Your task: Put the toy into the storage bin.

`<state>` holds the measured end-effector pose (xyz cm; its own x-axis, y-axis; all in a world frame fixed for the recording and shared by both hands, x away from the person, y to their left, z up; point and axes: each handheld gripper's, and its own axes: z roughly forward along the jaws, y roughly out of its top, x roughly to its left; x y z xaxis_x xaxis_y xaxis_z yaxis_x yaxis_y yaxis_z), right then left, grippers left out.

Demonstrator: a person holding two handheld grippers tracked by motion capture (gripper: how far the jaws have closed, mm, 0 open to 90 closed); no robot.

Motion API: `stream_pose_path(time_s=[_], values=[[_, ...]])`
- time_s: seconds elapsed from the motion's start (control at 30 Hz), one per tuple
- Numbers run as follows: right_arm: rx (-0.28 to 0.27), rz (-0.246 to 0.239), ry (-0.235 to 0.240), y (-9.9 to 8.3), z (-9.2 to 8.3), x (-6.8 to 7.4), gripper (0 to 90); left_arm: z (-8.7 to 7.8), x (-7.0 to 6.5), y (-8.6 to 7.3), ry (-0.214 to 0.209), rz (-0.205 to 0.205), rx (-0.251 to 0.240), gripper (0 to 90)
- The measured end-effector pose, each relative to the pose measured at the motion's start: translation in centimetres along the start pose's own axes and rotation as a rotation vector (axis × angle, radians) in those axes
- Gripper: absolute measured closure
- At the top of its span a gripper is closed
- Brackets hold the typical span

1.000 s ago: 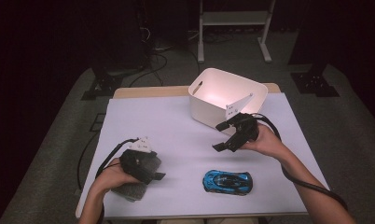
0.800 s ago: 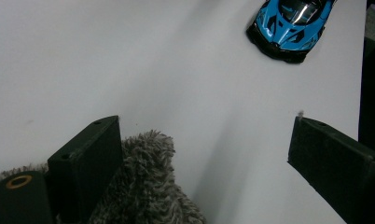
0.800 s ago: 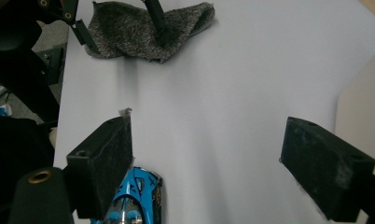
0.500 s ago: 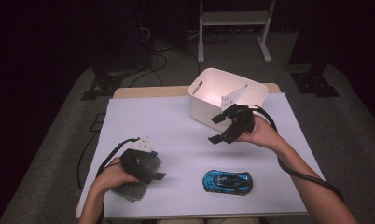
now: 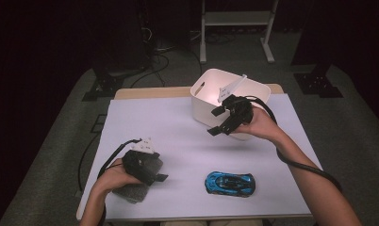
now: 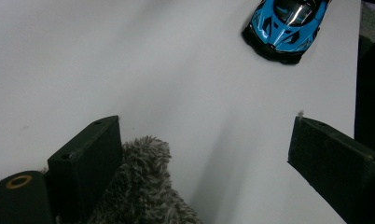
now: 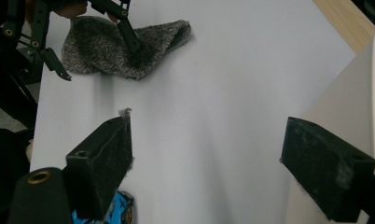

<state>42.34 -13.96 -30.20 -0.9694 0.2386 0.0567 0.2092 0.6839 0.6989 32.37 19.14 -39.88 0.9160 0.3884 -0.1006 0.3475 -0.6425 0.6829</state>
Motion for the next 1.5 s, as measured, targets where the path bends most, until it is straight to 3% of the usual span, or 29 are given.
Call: stream_pose_path(time_s=[0.27,0.6,1.13,1.37,1.5], values=[[0.012,-0.003,-0.001,1.2,0.1,-0.8,15.1,-0.2,-0.1,0.0,0.0,0.004,-0.009,9.3],[0.028,0.011,-0.027,2.2,0.6,-2.9,15.3,-0.5,-0.2,-0.1,-0.003,-0.002,-0.017,9.4],[0.09,0.065,-0.082,1.7,1.6,-6.5,16.1,-0.7,-0.5,-0.1,-0.021,0.01,-0.031,9.4],[0.118,0.066,-0.099,1.1,2.0,-7.5,25.0,-0.8,-0.5,-0.1,-0.016,0.018,-0.023,9.4],[0.134,0.066,-0.099,0.9,2.2,-8.0,36.4,-0.7,-0.5,-0.1,-0.014,0.016,-0.017,9.4]])
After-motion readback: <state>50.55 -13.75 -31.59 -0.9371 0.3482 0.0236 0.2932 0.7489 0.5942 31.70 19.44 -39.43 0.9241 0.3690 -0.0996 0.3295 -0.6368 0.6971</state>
